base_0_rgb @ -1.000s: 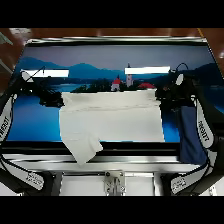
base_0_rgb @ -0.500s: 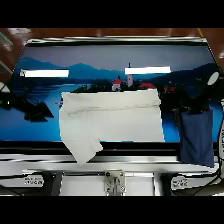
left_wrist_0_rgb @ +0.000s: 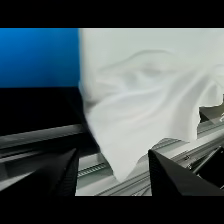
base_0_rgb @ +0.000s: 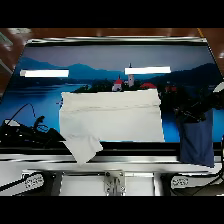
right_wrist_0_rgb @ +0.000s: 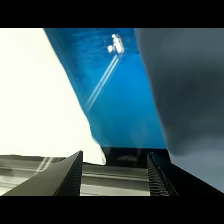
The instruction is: Fold the shirts.
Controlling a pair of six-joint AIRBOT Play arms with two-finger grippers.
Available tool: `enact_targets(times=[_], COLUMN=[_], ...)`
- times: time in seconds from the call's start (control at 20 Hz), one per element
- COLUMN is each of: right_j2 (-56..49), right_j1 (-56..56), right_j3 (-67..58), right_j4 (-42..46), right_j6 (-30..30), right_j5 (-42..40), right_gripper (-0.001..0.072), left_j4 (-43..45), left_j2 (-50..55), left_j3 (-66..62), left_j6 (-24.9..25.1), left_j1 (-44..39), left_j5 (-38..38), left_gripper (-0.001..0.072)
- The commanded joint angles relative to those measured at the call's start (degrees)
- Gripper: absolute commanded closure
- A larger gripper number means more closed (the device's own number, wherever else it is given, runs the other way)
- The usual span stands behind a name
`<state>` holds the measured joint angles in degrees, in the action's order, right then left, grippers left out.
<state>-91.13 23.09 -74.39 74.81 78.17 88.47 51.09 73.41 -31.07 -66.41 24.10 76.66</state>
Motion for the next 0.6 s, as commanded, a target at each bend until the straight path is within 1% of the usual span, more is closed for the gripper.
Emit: enact_targets(times=[0.0,0.1,0.2,0.4,0.55], right_j2=[0.0,0.0,0.0,0.0,0.0], right_j1=[-0.1,-0.1,-0.1,-0.1,-0.1], right_j3=[0.3,0.3,0.3,0.3,0.3], right_j4=[-1.4,-1.5,-1.4,-1.5,-1.5], right_j6=[-0.4,-0.4,-0.5,-0.5,-0.5], right_j5=[-1.9,-2.1,-2.1,-2.2,-2.2], right_gripper=[0.0186,0.0186,0.0186,0.0186,0.0186], left_j4=[-0.8,-0.8,-0.8,-0.8,-1.3], left_j2=[-0.4,-0.4,-0.4,-0.4,-0.4], left_j3=[2.8,2.8,2.8,3.5,6.6], left_j6=[0.8,0.8,0.6,0.6,0.9], left_j1=[-3.1,-4.9,-5.9,-6.3,-6.3], left_j5=[-4.0,-5.9,-6.1,-6.0,-7.0], left_gripper=[0.0191,0.0192,0.0192,0.0192,0.0192])
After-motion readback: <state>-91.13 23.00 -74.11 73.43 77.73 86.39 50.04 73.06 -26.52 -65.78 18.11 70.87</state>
